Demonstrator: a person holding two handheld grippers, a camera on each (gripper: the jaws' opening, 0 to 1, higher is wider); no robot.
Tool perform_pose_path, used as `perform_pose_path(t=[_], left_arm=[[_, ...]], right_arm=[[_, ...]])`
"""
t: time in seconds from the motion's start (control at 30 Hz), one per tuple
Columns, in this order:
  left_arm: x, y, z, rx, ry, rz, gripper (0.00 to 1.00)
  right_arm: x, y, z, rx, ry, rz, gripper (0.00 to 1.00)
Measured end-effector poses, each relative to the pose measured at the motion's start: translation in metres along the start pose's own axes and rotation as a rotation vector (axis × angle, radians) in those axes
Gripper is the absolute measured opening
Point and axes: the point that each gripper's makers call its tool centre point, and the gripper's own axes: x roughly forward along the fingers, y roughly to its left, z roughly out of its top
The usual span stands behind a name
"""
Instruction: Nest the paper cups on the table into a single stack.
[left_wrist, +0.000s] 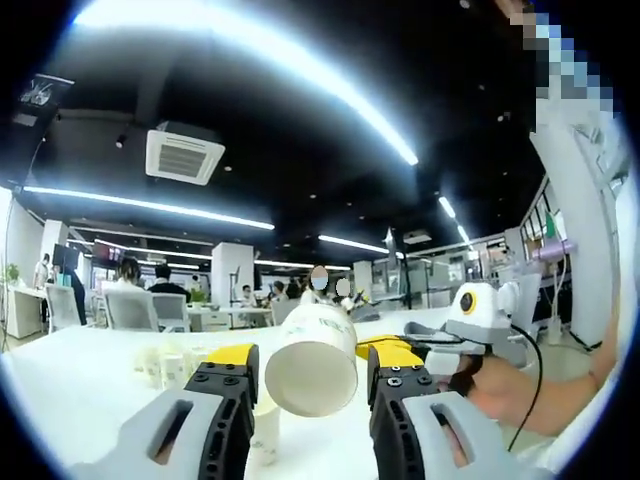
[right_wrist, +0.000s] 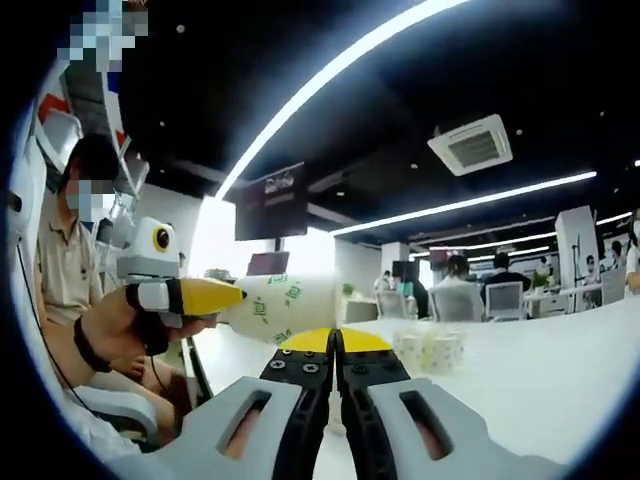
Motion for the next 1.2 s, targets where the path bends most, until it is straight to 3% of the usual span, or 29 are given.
perform_pose_path(t=[0.17, 0.4, 0.6, 0.8, 1.2], left_arm=[[0.001, 0.0, -0.004, -0.009, 0.06, -0.013, 0.53], [0.01, 0.005, 0.0, 0.02, 0.118, -0.039, 0.54], [0.022, -0.002, -0.012, 0.1, 0.314, -0.132, 0.51], [0.026, -0.005, -0.026, 0.148, 0.432, -0.188, 0.49], [0.029, 0.001, -0.037, 0.169, 0.497, -0.197, 0.49]], right_arm=[[0.003, -0.002, 0.009, -0.12, 0.021, 0.016, 0.01], [0.006, 0.007, 0.01, -0.185, 0.046, 0.062, 0.01], [0.007, 0.012, 0.009, -0.352, 0.102, 0.074, 0.01], [0.006, 0.019, 0.013, -0.459, 0.121, 0.098, 0.01], [0.01, 0.031, 0.022, -0.587, 0.128, 0.11, 0.01]])
